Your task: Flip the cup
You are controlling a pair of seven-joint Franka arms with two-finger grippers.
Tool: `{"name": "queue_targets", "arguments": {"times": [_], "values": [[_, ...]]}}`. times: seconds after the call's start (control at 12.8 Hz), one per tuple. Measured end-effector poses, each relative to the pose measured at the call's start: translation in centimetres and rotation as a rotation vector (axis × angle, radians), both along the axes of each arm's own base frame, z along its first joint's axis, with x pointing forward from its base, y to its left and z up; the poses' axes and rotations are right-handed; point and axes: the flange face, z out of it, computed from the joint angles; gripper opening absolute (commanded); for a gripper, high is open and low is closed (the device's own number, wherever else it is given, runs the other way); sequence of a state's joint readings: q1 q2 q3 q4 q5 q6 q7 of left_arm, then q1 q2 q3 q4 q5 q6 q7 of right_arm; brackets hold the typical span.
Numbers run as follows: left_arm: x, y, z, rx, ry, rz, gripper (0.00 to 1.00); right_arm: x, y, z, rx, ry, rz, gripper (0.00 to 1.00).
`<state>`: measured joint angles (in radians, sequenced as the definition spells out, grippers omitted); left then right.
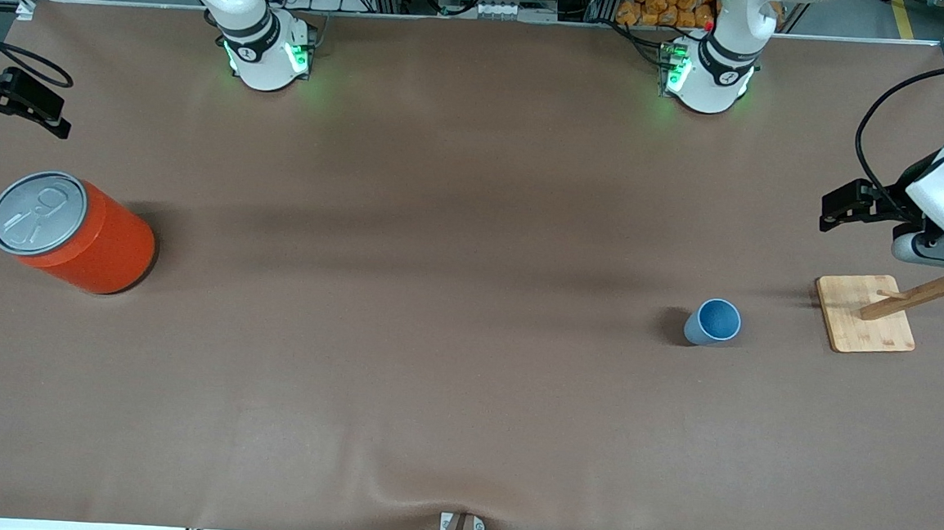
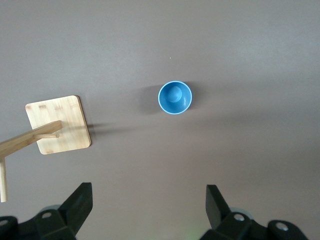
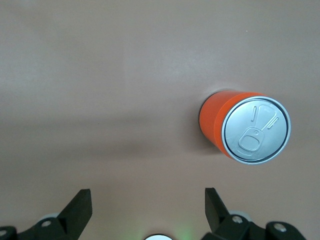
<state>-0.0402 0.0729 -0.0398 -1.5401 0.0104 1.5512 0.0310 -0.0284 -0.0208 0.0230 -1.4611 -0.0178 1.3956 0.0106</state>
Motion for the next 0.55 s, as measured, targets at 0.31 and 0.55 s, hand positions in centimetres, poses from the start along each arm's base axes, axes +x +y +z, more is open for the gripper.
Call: {"name": "queue_targets", "arguments": {"times": [0.31,0.55], "values": [[0.01,0.0,-0.02,0.0,0.0,0.001,1.0,0.0,0.34,0.0,0.0,0.0,0.007,1.0],[0.01,-0.01,-0.02,0.0,0.0,0.001,1.0,0.0,0.33,0.0,0.0,0.0,0.006,1.0]]}}
